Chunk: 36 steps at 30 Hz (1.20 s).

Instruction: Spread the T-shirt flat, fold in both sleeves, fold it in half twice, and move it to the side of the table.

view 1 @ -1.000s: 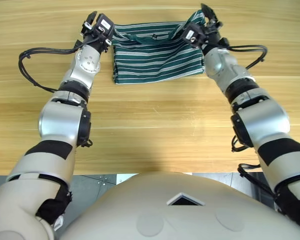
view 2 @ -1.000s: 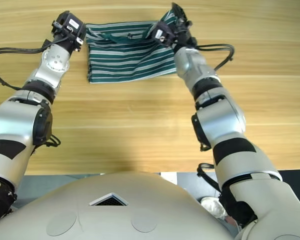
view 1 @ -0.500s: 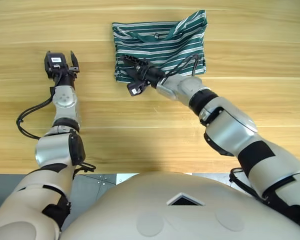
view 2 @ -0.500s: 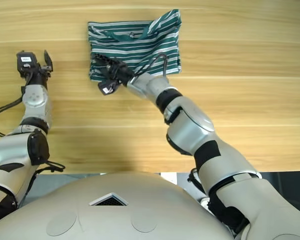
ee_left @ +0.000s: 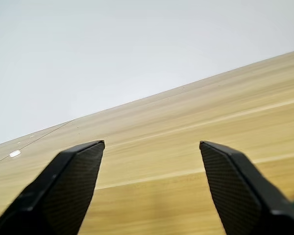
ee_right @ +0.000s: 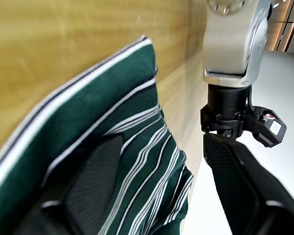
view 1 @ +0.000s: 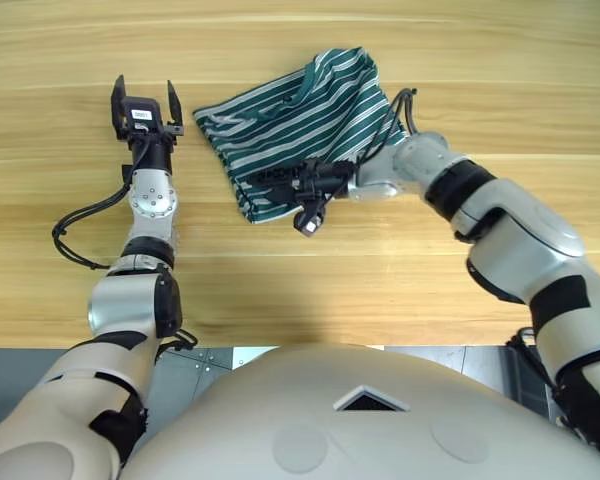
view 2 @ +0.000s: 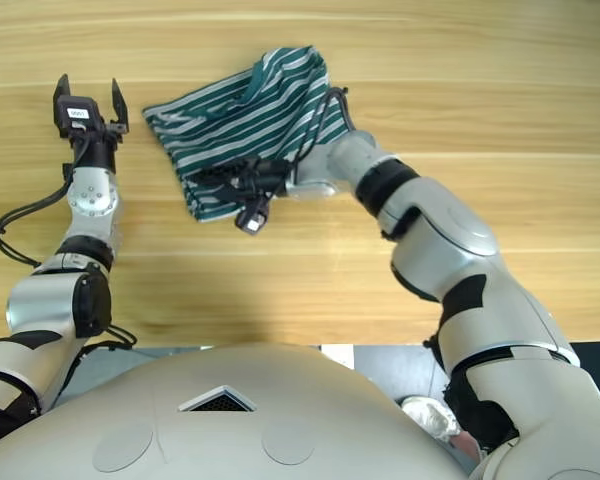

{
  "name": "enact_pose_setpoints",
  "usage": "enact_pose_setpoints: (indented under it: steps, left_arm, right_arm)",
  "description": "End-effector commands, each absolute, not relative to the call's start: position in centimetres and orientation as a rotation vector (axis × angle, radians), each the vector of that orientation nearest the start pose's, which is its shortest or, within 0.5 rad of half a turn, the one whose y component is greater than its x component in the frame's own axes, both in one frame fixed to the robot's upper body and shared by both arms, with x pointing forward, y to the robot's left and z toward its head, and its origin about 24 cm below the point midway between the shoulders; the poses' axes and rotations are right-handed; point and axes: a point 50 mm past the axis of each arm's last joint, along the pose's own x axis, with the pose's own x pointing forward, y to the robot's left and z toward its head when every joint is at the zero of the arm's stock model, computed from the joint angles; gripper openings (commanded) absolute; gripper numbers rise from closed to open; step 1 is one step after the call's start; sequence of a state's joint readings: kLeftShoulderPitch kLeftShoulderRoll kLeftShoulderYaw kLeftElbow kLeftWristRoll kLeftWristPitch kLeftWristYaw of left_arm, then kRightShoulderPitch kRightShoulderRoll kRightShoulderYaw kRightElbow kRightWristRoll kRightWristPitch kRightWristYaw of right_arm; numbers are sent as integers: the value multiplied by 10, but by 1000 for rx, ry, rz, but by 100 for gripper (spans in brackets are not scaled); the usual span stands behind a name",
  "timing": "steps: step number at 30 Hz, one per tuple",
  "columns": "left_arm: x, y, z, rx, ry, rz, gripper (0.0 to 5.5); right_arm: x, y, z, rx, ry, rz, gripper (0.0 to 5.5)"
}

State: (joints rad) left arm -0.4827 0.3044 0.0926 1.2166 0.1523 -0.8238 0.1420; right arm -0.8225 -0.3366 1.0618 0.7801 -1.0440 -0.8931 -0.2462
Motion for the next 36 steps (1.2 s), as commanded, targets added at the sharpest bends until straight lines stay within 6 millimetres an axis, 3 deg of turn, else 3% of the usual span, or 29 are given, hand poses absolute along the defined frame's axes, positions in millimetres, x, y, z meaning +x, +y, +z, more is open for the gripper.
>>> enact_pose_setpoints:
  steps: [1, 5, 9, 11, 14, 16, 19, 22, 25, 28, 32, 36]
  left_arm:
    - [313, 218, 23, 416, -186, 37, 361]
    - [313, 210, 26, 519, -222, -84, 361]
    - [312, 205, 34, 574, -287, -162, 361]
    - [312, 198, 42, 597, -348, -222, 361]
    - [307, 184, 47, 639, -422, -344, 361]
    - [300, 176, 47, 660, -455, -423, 361]
    - [287, 164, 43, 670, -484, -539, 361]
    - [275, 142, 31, 773, -470, -733, 361]
    - [261, 120, 21, 804, -452, -850, 361]
    - [246, 103, 15, 769, -433, -882, 361]
    - [234, 99, 12, 756, -393, -919, 361]
    - [236, 108, 9, 800, -330, -886, 361]
  right_arm:
    - [237, -87, -1, -1477, -775, 1621, 310]
    - [221, -162, 9, -1535, -493, 1448, 310]
    - [215, -191, 31, -1527, -374, 1197, 310]
    - [221, -187, 47, -1477, -416, 1093, 310]
    - [234, -148, 85, -1150, -654, 943, 310]
    - [246, -135, 103, -963, -723, 845, 310]
    - [276, -120, 99, -891, -676, 690, 310]
    - [289, -110, 87, -898, -649, 653, 310]
    - [300, -117, 93, -890, -661, 536, 310]
    - [313, -137, 102, -884, -636, 382, 310]
    - [323, -152, 99, -906, -575, 293, 310]
    - [328, -155, 96, -909, -545, 271, 310]
